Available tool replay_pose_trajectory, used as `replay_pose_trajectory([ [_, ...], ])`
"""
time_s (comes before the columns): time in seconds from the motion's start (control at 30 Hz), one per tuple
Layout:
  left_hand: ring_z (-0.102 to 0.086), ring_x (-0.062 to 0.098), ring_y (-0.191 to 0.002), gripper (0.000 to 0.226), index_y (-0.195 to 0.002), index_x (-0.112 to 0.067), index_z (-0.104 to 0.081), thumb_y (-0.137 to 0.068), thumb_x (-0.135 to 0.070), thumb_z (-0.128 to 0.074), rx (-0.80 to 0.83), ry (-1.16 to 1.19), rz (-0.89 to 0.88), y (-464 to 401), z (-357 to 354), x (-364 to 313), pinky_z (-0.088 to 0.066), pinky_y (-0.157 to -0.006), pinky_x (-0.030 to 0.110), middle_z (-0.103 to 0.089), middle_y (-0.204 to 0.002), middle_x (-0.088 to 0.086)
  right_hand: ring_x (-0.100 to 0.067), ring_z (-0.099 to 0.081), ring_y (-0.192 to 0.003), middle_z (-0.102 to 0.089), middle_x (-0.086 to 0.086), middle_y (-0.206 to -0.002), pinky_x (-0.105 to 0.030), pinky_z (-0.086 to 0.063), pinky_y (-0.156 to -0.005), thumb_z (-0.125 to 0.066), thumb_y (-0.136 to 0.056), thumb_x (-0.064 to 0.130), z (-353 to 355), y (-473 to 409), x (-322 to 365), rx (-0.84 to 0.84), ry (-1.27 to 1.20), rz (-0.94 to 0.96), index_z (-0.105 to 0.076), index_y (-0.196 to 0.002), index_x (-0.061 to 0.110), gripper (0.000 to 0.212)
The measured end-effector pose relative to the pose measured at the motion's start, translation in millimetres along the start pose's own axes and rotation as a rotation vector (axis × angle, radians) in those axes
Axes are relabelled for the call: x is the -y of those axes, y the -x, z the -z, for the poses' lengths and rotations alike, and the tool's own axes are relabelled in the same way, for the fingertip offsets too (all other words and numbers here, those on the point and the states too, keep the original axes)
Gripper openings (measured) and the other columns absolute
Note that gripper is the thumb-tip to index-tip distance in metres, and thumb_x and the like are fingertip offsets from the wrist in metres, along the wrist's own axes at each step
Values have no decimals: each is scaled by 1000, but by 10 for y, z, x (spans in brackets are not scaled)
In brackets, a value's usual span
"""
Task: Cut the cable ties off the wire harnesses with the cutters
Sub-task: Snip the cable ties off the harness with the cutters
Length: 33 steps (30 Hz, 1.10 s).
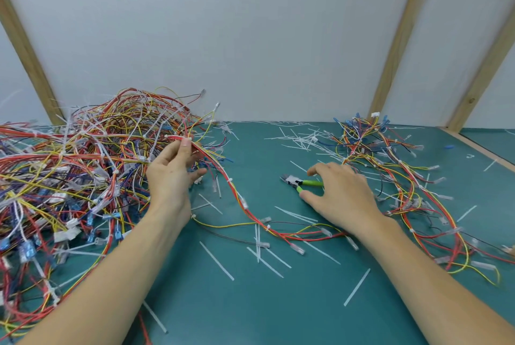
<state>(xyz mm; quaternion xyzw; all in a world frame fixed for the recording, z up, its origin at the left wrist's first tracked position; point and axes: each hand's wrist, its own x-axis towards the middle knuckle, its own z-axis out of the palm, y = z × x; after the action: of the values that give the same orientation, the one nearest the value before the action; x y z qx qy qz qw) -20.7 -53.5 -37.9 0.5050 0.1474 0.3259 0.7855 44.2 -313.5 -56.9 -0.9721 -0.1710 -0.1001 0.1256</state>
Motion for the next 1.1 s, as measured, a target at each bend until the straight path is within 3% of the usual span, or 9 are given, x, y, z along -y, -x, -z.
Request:
replay_pose_trajectory([
  [0.1, -66, 13, -83, 10, -103, -12, -67, -100, -19, -61, -12, 2, 3, 16, -10, 5, -54, -56, 19, -67, -97, 5, -1, -65, -89, -73, 20, -89, -25, -46, -81, -73, -91, 35, 96, 53, 146, 66, -447, 184, -76, -94, 34, 4],
  [0.17, -66, 13, -84, 8, -98, -15, -68, -100, -20, -61, -20, -6, -8, 9, -11, 3, -53, -55, 18, -68, -98, 5, 4, -61, -71, -72, 21, -77, -11, -41, -68, -77, -86, 42, 139, 125, 261, 291, -527, 264, -79, -83, 33, 9],
  [0.27, -67, 13, -85, 8, -96, -17, -68, -99, -21, -62, -38, -22, -18, -7, -1, 10, -52, -54, 18, -69, -99, 5, 0, -54, -61, -66, 16, -68, -16, -38, -59, -82, -76, 54, 52, 221, 377, 432, -454, 277, -78, -84, 31, 25],
  [0.4, -69, 10, -79, 8, -97, -16, -69, -99, -22, -64, -40, -21, -16, -20, 5, 9, -52, -54, 19, -70, -93, 1, -5, -54, -62, -63, 15, -66, -21, -41, -61, -76, -87, 28, 54, 221, 428, 335, -533, 300, -73, -75, 24, 13],
  [0.53, -66, 6, -68, 13, -87, -17, -65, -99, -18, -63, -61, 9, -6, -32, 12, -21, -51, -51, 19, -66, -80, -2, -10, -43, -54, -55, 6, -56, -31, -36, -58, -53, -96, 17, 130, 119, 327, 231, -683, 89, -55, -63, 20, 33],
  [0.67, -68, 8, -67, 18, -81, -14, -66, -99, -15, -62, 23, -68, -22, 18, -35, 27, -53, -50, 19, -68, -77, 1, -22, -51, -62, -54, 3, -56, -37, -37, -58, -49, -92, 32, 110, 79, 208, 120, -317, 49, -52, -70, 12, 30],
  [0.8, -74, 13, -75, 18, -81, -11, -65, -98, -11, -60, 144, -151, -20, 101, -101, 104, -57, -57, 22, -73, -82, 6, -15, -63, -84, -63, 18, -73, -30, -41, -66, -59, -87, 36, 152, 131, 234, -42, -93, 80, -68, -87, 30, 11],
  [0.93, -76, 18, -82, 19, -81, -13, -65, -98, -8, -59, 316, -153, 26, 196, -150, 180, -60, -61, 26, -76, -83, 4, -5, -68, -83, -69, 22, -81, -29, -51, -73, -64, -93, 40, 187, 145, 338, -291, -329, 185, -70, -100, 31, 12],
  [1.1, -75, 26, -98, 9, -78, -24, -76, -85, -24, -70, 544, -89, 132, 308, -175, 239, -60, -69, 29, -75, -90, 4, 0, -68, -85, -74, 21, -86, -34, -55, -83, -67, -94, 49, 86, 222, 449, -173, -396, 293, -72, -104, 32, 20],
])
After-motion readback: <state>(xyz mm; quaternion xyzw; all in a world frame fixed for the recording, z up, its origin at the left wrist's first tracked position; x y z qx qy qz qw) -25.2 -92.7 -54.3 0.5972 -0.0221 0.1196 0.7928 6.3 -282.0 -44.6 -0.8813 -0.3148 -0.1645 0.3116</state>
